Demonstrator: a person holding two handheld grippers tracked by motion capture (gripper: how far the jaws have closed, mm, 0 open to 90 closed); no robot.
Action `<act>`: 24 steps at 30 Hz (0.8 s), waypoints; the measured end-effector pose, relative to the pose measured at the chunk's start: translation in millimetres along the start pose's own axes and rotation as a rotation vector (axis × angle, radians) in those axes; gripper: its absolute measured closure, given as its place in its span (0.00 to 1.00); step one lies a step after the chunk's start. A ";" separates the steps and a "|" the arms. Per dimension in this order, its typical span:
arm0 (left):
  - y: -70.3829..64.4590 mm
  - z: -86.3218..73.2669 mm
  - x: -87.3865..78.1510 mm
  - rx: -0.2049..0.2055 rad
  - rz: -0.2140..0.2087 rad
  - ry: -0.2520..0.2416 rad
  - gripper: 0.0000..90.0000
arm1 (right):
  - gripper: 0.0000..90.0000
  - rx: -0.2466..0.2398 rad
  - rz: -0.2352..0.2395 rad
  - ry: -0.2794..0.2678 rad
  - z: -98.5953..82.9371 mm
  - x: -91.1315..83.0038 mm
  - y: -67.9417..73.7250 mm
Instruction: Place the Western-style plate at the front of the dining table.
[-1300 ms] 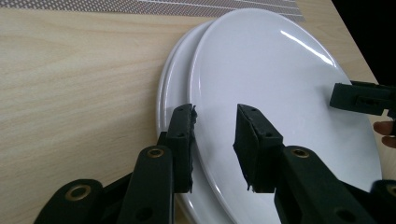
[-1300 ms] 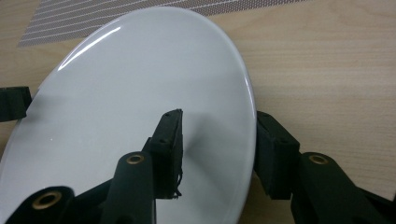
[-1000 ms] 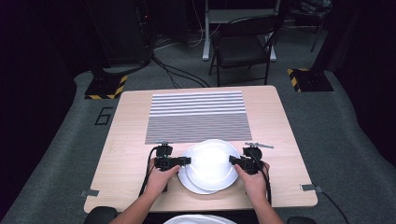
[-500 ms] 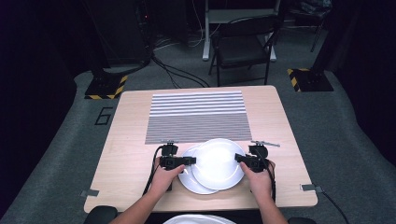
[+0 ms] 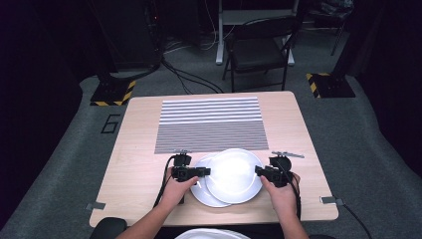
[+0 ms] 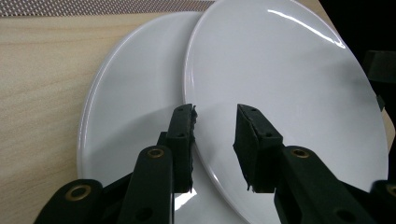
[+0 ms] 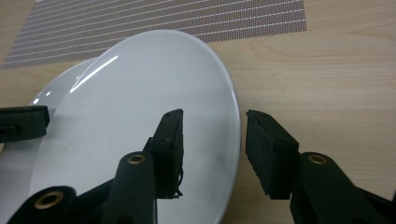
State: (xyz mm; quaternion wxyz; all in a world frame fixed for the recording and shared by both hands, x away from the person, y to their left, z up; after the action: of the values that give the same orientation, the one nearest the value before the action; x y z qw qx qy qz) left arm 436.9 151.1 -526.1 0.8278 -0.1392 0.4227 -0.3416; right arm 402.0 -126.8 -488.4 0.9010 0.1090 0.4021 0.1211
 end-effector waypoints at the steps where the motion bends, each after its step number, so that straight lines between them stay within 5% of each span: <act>1: -0.2 0.1 0.1 0.001 0.001 0.000 0.75 | 0.61 -0.009 -0.006 0.004 -1.1 -2.3 0.0; 12: -3.5 -0.7 3.1 0.008 -0.007 0.014 0.75 | 0.69 0.008 0.019 0.072 -27.3 -3.5 -4.0; 24: -9.1 0.0 3.8 0.035 -0.009 0.006 0.75 | 0.75 0.013 0.014 0.027 -27.9 -3.4 -9.4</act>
State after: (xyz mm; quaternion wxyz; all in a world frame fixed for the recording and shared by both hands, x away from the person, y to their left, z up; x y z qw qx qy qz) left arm 434.4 141.9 -523.7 0.8272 -0.1256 0.4184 -0.3533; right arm 380.1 -134.0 -507.0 0.8938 0.1161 0.4144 0.1261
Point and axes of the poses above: each handheld gripper's, and its own axes: x roughly forward along the jaws, z roughly out of its top, y roughly to its left, the point moved 4 cm from there along x, roughly forward along the jaws, and after that the axes turned 2 degrees about -y, right-handed, at the moved point
